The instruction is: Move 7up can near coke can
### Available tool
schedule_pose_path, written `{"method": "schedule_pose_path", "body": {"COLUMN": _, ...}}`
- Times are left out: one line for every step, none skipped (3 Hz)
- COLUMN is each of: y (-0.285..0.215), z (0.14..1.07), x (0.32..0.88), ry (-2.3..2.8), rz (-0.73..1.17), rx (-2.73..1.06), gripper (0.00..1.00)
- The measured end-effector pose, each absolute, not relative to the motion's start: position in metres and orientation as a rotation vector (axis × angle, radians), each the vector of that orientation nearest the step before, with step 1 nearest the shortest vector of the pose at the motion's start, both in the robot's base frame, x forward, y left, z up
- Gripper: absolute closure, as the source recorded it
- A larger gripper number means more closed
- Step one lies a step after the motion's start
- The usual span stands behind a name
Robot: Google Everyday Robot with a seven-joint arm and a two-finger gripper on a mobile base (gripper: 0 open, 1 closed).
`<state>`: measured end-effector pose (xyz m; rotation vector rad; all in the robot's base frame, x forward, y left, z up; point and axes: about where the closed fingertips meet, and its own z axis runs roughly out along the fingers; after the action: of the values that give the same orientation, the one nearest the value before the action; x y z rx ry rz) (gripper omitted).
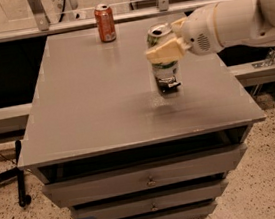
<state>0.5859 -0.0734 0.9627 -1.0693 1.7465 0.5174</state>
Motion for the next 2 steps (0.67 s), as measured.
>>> {"method": "schedule_pose_path", "body": {"y": -0.071, "z": 0.966, "x": 0.586, "ry": 1.731, "rz": 0.508, "rx": -1.066, "gripper": 1.00}}
{"method": "schedule_pose_path", "body": {"y": -0.062, "z": 0.978, "x": 0.620, "ry": 1.643, "rz": 0.506, "rx": -1.037, "gripper": 1.00}}
